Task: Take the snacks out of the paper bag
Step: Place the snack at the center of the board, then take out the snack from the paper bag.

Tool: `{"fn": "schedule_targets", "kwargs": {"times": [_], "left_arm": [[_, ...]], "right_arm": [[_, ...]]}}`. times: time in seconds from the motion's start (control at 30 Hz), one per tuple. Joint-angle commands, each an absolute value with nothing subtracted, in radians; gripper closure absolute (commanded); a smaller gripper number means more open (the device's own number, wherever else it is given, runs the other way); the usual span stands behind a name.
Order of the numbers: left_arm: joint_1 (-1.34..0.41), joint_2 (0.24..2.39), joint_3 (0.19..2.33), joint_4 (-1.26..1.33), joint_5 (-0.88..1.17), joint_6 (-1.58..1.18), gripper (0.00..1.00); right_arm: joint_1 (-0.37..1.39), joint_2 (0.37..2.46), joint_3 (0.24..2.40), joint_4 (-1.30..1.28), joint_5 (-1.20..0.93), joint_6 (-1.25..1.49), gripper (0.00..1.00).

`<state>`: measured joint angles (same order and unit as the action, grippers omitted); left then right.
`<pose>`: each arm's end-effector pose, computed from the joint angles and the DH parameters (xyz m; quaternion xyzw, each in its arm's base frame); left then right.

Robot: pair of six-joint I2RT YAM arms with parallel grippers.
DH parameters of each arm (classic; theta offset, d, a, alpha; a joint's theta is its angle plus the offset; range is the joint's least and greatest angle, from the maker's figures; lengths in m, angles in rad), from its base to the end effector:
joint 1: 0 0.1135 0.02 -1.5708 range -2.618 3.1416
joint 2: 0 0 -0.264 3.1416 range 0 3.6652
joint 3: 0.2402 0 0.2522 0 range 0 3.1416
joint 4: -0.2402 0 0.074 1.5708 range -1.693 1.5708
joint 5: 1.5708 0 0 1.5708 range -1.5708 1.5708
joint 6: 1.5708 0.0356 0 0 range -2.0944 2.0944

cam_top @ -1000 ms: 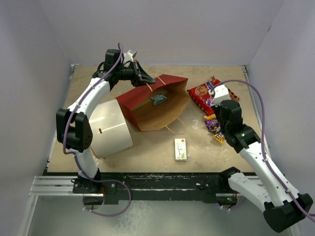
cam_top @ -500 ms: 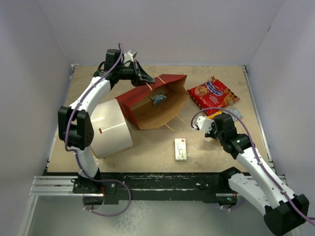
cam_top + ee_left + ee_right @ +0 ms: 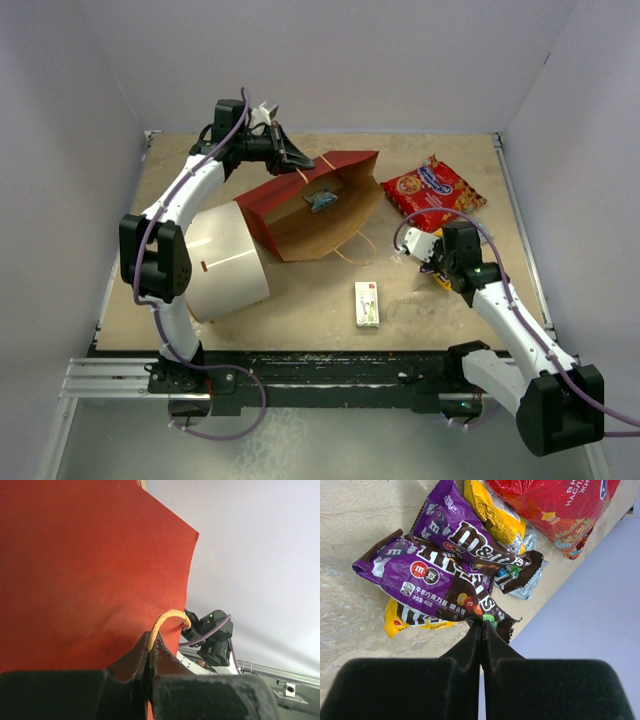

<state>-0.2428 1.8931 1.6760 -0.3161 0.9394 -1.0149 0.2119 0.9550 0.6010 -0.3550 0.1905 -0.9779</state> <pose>0.4178 -0.1331 0.3214 -0.0837 0.8019 -0.5779 0.1264 0.1977 0.0356 0.2294 -0.4740 0.7714 -0.2355 0.3534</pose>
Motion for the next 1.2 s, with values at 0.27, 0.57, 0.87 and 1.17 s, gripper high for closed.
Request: {"fn": "schedule_targets", "kwargs": {"times": [0.27, 0.57, 0.87, 1.17], "left_arm": [[-0.232, 1.896, 1.728, -0.294, 0.959, -1.026, 1.00], [-0.232, 1.887, 1.722, -0.299, 0.952, -1.028, 1.00], [-0.239, 1.859, 1.696, -0.299, 0.933, -1.030, 1.00], [-0.265, 1.822, 1.673, -0.315, 0.910, -1.026, 1.00]], "right_arm": [[0.136, 1.012, 0.596, -0.200, 0.192, -1.042, 0.87], [0.134, 0.985, 0.599, -0.218, 0.193, -1.029, 0.58], [0.134, 0.963, 0.712, -0.215, 0.091, -0.887, 0.51], [0.238, 0.971, 0.865, -0.157, -0.294, -0.732, 0.49]]}}
